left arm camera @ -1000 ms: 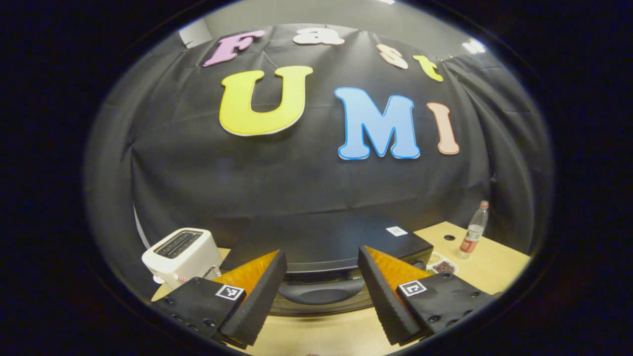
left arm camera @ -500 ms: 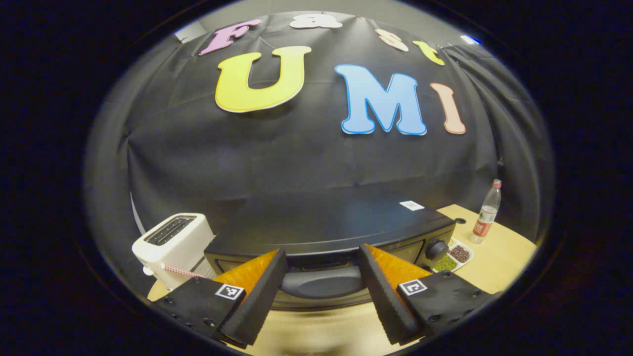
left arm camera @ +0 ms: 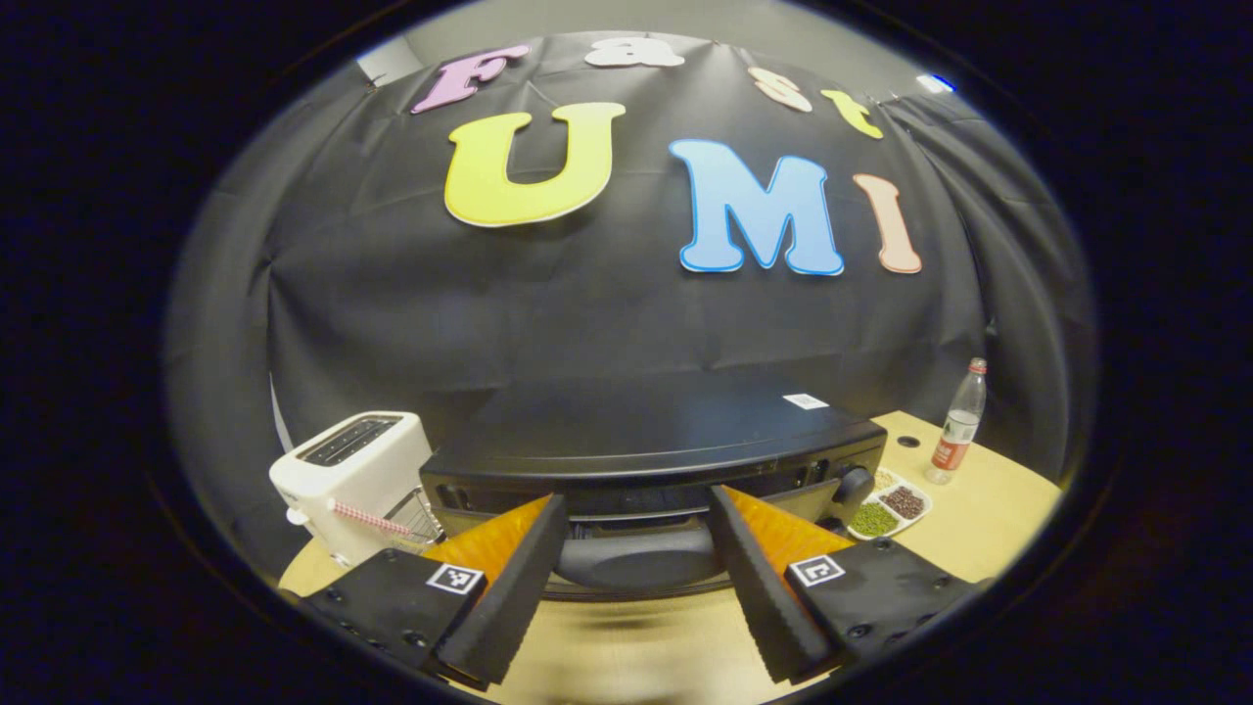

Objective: Open the electric oven with the left hand, put the food in, and close the electric oven.

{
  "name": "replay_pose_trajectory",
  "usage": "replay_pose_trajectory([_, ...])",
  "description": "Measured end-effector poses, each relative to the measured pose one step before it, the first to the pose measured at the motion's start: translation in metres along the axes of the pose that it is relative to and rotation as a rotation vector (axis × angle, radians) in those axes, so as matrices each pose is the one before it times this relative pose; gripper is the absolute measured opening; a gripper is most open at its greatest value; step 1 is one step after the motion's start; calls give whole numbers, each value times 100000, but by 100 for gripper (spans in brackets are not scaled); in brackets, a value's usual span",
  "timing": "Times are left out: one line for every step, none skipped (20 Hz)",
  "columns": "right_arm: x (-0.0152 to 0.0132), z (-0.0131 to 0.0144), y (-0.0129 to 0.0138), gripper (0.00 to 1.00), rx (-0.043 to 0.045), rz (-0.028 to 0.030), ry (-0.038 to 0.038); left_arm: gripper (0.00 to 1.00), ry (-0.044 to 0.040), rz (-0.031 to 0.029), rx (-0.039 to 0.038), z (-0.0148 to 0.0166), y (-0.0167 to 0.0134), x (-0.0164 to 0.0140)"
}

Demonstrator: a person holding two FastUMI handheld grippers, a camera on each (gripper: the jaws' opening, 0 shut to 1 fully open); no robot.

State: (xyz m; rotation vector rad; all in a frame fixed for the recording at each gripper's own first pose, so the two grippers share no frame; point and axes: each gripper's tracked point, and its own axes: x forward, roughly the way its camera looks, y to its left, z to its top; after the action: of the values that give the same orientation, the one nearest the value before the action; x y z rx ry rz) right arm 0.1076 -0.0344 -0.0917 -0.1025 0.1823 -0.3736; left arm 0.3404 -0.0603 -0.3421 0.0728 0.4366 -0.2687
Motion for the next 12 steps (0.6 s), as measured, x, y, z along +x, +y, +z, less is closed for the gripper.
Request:
replay_pose_trajectory([-59, -8, -11, 96, 145, 216, -12, 98, 299, 136, 47, -214, -88, -344])
replay_pose_trajectory([-84, -3, -12, 96, 51, 289, 92, 100, 225, 291, -8, -303, -21, -556])
replay_pose_trajectory([-89, -102, -42, 96, 48, 354, 203, 98, 385, 204, -80, -251, -50, -259])
replay_pose_trajectory([-72, -60, 24, 96, 142, 453, 261, 98, 426, 268, -67, -421, -32, -372])
replay_pose_trajectory([-116, -35, 11, 96, 120, 531, 86, 98, 638, 165, -18, -320, -36, -378])
replay_pose_trajectory([-33, 72, 49, 96, -31, 389, -103, 100, 661, 136, -102, -379, -149, -284])
replay_pose_trajectory([-123, 35, 19, 96, -108, 507, -110, 100, 402, 34, -78, -347, -57, -335])
replay_pose_trajectory([-87, 51, 51, 96, -217, 499, -11, 100, 329, -71, 260, -407, -61, -381])
replay_pose_trajectory([-176, -128, -66, 96, -331, 401, 164, 98, 354, -119, 42, -248, -71, -222])
replay_pose_trajectory([-135, 33, -42, 96, -210, 301, 60, 98, 451, -11, -182, -439, -39, -339])
replay_pose_trajectory([-89, 4, -103, 96, -17, 75, 2, 98, 351, -1, -174, -245, -84, -262])
replay_pose_trajectory([-109, 36, -101, 96, 142, -31, 69, 98, 602, 91, -101, -534, -24, -260])
